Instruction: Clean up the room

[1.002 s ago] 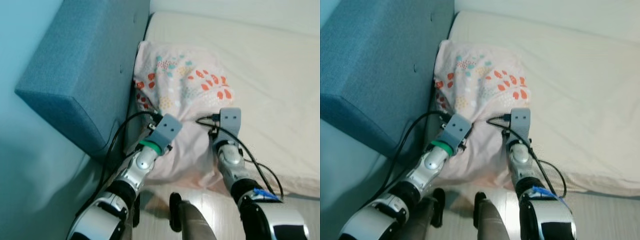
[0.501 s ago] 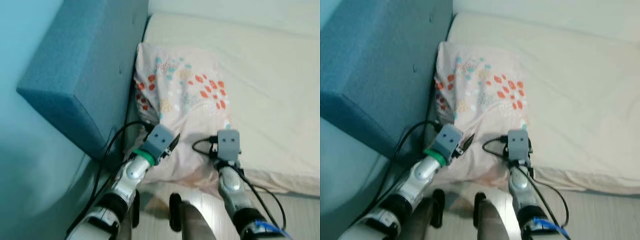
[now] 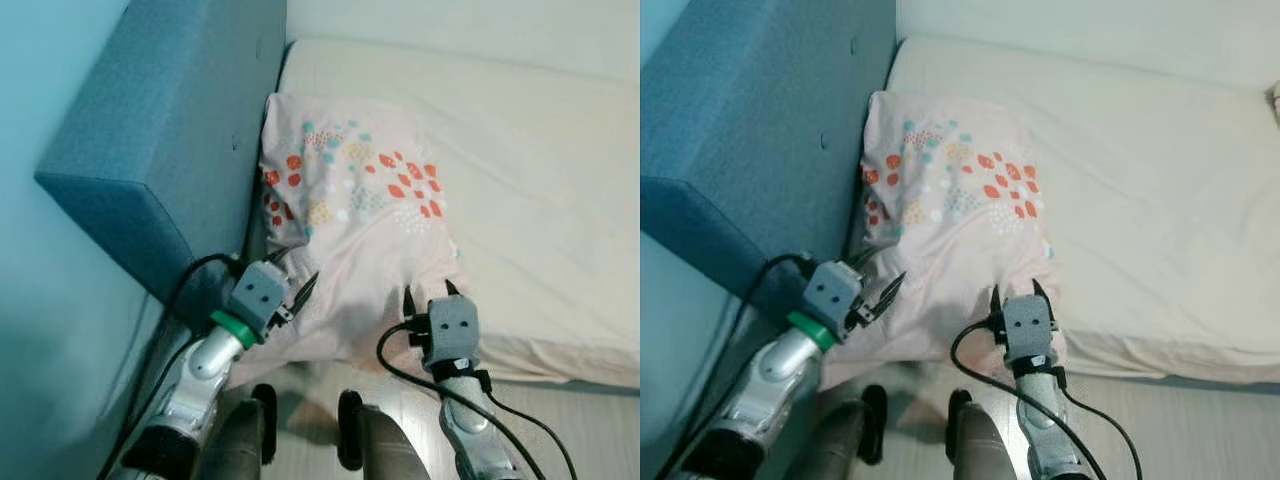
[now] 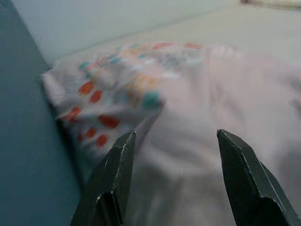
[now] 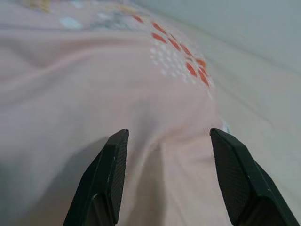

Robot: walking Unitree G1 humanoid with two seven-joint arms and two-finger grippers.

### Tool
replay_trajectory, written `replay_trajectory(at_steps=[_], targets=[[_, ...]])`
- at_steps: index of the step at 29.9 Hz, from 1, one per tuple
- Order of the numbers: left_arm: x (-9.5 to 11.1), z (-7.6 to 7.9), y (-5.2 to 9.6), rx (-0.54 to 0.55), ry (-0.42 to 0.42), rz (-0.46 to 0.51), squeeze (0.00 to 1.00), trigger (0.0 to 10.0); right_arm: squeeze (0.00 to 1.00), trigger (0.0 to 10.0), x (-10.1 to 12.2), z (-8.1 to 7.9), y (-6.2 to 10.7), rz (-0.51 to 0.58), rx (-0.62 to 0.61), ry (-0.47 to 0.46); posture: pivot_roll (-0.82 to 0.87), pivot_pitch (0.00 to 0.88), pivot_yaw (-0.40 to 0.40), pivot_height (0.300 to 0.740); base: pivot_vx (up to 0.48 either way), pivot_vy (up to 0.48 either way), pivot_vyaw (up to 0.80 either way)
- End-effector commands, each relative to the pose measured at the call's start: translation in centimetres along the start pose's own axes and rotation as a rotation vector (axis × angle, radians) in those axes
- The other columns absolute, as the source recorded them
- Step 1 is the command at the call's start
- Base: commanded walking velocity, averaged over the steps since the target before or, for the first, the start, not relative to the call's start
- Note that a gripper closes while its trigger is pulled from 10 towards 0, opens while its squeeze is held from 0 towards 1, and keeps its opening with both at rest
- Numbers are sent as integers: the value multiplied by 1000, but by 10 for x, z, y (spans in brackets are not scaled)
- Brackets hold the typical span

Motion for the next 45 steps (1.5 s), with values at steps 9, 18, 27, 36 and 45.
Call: replay_trajectory(at_steps=[9,18,27,36,45], targets=[[6,10,10,-82,65,15,0,10000,0,0,-4,-8,-40,-218,315,-36,12,244,-33,740,0,0,0],[18,27,19,-262,70,13,0,10000,0,0,18,-1,-63,-296,624,19,21,246,-56,740,0,0,0],[18,25,23,-264,60,-17,0,10000,0,0,67,-11,-36,-204,1066,-43,28,233,-68,740,0,0,0],[21,29,23,-285,124,-30,0,10000,0,0,59,-13,-4,-385,1335,-81,22,224,-60,740,0,0,0],[25,39,21,-334,189,-30,0,10000,0,0,28,-20,9,-587,1390,-20,19,231,-56,740,0,0,0]])
Point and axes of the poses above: a point about 5 cm out from each wrist's last joint towards the gripper, its own y axis pointing back from the gripper into the wrist, its own x axis along the axis of the wrist's last joint, z = x × y, the point moved 1 cm from there along -y, pointing out of the wrist towards the gripper, and after that the axes turned 2 degrees about y, right-handed, at the moved point
